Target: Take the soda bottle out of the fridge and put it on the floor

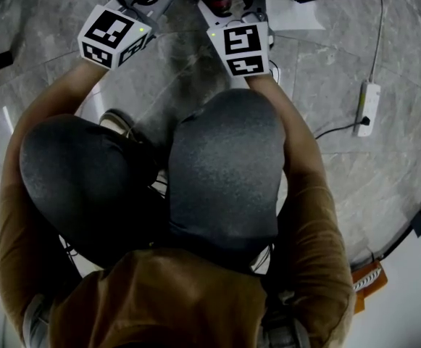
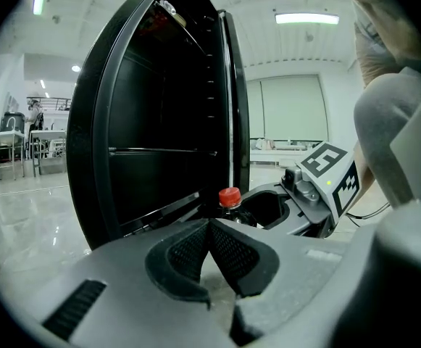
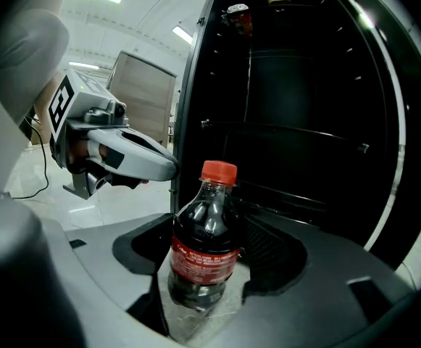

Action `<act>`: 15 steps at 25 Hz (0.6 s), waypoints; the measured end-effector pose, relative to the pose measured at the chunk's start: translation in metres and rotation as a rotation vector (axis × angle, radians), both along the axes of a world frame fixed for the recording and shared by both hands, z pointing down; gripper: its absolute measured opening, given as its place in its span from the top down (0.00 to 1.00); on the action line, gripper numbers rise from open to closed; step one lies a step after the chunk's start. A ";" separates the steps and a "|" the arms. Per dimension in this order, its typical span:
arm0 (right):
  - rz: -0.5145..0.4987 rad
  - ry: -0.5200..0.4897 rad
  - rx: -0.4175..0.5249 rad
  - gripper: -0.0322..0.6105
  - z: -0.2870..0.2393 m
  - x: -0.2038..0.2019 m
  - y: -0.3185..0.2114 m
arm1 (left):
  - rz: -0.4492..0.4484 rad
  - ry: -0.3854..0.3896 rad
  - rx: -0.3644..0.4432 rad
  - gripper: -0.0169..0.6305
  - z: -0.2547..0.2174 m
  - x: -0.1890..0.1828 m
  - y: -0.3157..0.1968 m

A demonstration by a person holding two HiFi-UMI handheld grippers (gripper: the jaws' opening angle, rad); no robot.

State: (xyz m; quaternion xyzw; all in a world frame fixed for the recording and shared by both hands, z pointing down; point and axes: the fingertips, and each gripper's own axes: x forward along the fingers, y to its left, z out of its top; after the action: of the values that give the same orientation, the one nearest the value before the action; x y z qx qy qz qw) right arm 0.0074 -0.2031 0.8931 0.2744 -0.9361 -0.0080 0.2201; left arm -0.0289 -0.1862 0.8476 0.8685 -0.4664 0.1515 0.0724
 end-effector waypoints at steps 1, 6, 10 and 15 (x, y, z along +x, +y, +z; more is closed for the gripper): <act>0.001 0.001 0.000 0.49 0.002 -0.001 0.000 | 0.002 -0.005 -0.002 0.97 0.001 0.001 0.000; 0.000 0.003 -0.008 0.49 0.013 -0.008 0.001 | -0.003 -0.024 -0.013 0.97 0.009 -0.001 0.003; -0.002 0.003 -0.006 0.49 0.017 -0.010 -0.002 | -0.008 -0.048 -0.032 0.97 0.020 -0.004 0.006; 0.004 0.007 0.008 0.49 0.019 -0.014 -0.008 | -0.013 -0.048 -0.035 0.97 0.022 -0.006 0.005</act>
State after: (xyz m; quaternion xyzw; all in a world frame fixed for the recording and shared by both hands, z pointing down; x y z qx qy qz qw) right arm -0.0071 -0.2116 0.9125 0.2773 -0.9346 -0.0122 0.2222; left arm -0.0347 -0.1813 0.8698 0.8602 -0.4708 0.1800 0.0775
